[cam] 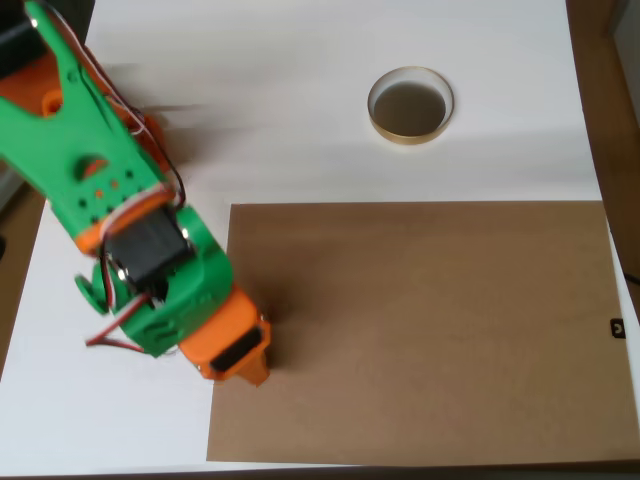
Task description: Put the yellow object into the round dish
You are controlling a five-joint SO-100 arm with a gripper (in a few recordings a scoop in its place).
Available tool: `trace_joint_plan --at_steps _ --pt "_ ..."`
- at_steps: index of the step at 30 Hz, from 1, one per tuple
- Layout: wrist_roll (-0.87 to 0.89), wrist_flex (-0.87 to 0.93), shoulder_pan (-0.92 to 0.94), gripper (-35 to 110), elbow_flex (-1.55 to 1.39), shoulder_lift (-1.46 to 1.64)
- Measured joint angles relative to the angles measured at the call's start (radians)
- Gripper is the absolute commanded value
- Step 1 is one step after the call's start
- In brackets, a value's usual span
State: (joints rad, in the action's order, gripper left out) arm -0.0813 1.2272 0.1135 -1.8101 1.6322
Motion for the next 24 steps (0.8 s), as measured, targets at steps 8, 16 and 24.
trace_joint_plan --at_steps 8,16,24 --pt "0.0 0.06 -0.101 0 0.0 0.127" --pt "-0.017 0.101 -0.212 0 -0.005 0.288" --pt "-0.054 0.129 -0.396 0 -0.063 0.385"
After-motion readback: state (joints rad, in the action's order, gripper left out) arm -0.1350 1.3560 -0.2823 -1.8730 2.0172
